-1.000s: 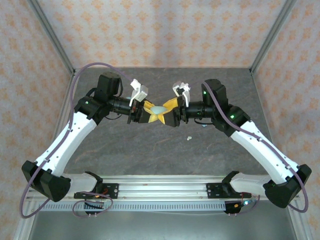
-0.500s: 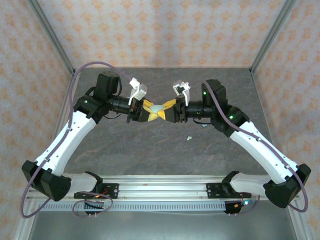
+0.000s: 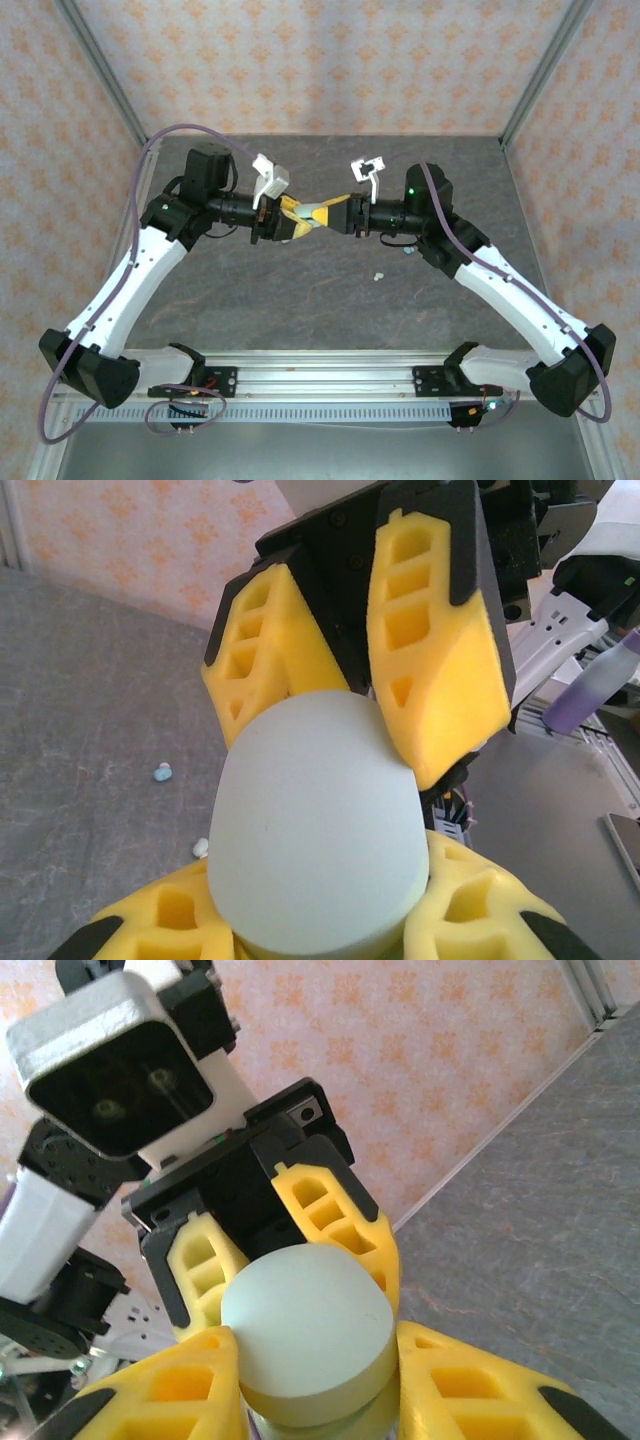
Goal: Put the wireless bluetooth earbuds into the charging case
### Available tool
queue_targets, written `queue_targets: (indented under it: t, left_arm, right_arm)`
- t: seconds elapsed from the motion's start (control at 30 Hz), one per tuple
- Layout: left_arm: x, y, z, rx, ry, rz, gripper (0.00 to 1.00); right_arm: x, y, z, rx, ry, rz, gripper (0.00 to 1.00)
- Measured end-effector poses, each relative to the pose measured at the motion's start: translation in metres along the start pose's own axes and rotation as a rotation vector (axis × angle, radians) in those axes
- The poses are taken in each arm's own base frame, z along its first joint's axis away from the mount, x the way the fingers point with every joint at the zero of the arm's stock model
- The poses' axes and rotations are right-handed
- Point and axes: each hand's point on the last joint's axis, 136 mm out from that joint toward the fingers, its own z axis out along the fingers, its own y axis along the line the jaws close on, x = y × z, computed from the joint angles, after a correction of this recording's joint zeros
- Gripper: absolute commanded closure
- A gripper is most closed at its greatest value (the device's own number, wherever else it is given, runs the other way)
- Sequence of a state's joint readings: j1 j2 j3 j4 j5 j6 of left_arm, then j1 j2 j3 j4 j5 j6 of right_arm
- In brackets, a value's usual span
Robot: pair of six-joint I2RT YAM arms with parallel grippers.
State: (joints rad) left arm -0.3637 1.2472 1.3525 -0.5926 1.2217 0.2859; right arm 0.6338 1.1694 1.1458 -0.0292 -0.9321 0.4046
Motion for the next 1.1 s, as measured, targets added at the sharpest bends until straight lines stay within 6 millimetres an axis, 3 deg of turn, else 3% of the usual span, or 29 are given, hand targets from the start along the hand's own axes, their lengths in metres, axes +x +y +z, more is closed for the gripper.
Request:
queue_targets:
  t: [0.2, 0.37, 0.57, 0.7, 0.87, 1.1]
  left_arm:
    - [-0.001, 0.003, -0.001, -0.033, -0.009, 0.023, 0.79]
    - [0.001, 0.005, 0.000, -0.040, -0.005, 0.019, 0.79]
    - [-0.001, -0.009, 0.003, 0.012, -0.010, 0.033, 0.79]
    - [-0.001, -0.011, 0.003, 0.023, -0.012, 0.027, 0.79]
    - [-0.001, -0.012, 0.003, 0.026, -0.013, 0.023, 0.79]
    - [-0.001, -0.012, 0.003, 0.026, -0.013, 0.018, 0.79]
  right_arm:
    - [-0.006, -0.002, 0.001, -0.001, -0.040, 0.062, 0.49]
    - [-0.013, -0.012, -0.001, 0.053, -0.099, 0.107, 0.45]
    - [-0.015, -0.031, -0.003, 0.113, -0.141, 0.147, 0.42]
    - [-0.014, -0.031, -0.002, 0.104, -0.143, 0.147, 0.32]
    - [-0.011, -0.019, -0.011, 0.070, -0.156, 0.083, 0.20]
    - [-0.012, 0.021, -0.042, 0.049, -0.185, -0.140, 0.18]
